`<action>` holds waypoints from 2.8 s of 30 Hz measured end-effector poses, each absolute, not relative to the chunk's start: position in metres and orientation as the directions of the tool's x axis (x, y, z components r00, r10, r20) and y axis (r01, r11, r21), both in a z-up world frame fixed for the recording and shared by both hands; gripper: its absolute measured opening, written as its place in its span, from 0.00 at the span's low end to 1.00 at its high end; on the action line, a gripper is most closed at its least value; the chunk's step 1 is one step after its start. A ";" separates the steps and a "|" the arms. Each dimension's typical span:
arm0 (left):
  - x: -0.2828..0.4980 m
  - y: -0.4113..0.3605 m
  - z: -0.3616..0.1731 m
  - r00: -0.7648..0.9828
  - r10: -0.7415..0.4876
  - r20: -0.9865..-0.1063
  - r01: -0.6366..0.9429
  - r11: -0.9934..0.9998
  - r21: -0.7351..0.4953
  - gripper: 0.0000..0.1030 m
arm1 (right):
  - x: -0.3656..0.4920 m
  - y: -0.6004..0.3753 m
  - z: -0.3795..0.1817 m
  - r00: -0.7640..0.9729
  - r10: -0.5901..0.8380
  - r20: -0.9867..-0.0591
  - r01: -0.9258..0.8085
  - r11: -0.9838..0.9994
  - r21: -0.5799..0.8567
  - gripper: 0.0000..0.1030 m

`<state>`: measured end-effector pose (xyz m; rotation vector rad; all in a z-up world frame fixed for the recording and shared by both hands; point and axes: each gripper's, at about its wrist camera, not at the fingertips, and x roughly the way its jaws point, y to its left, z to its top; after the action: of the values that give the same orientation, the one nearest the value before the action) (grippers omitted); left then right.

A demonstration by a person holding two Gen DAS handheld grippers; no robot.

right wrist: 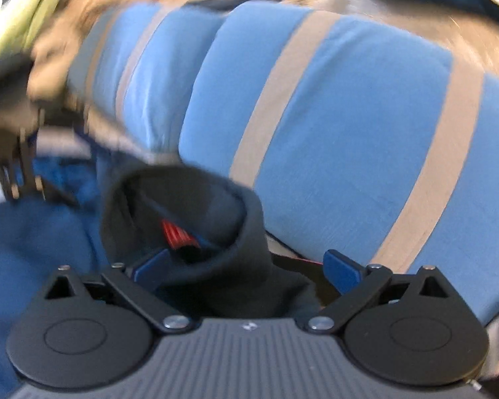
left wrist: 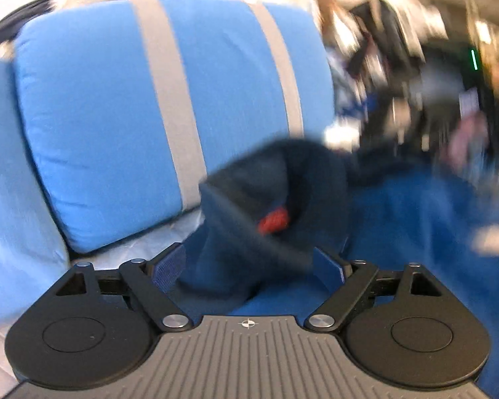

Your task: Fold clothes

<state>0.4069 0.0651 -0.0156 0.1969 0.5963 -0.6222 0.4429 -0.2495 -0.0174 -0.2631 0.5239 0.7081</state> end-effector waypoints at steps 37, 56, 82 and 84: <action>0.488 0.043 0.040 0.854 0.054 -0.517 0.010 0.993 0.120 0.09 | 0.490 -0.188 0.026 0.817 0.221 -0.533 -0.286 0.958 -0.040 0.08; 0.554 0.085 0.010 0.735 -0.101 -0.670 -0.071 0.972 -0.225 0.23 | 0.556 -0.214 -0.017 0.770 0.241 -0.591 -0.148 0.968 0.203 0.09; 0.468 0.219 0.003 0.678 -0.201 -0.707 0.073 0.976 -0.207 0.76 | 0.502 -0.294 -0.008 0.695 0.372 -0.615 -0.412 0.907 0.082 1.00; 0.471 0.226 -0.009 0.668 -0.206 -0.715 0.074 0.974 -0.212 0.75 | 0.505 -0.299 -0.017 0.677 0.380 -0.630 -0.417 0.904 0.097 1.00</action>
<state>0.4711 0.2256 -0.0089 -0.1709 0.8249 -0.1590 0.5045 -0.2993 -0.0168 -0.0563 0.6951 0.4478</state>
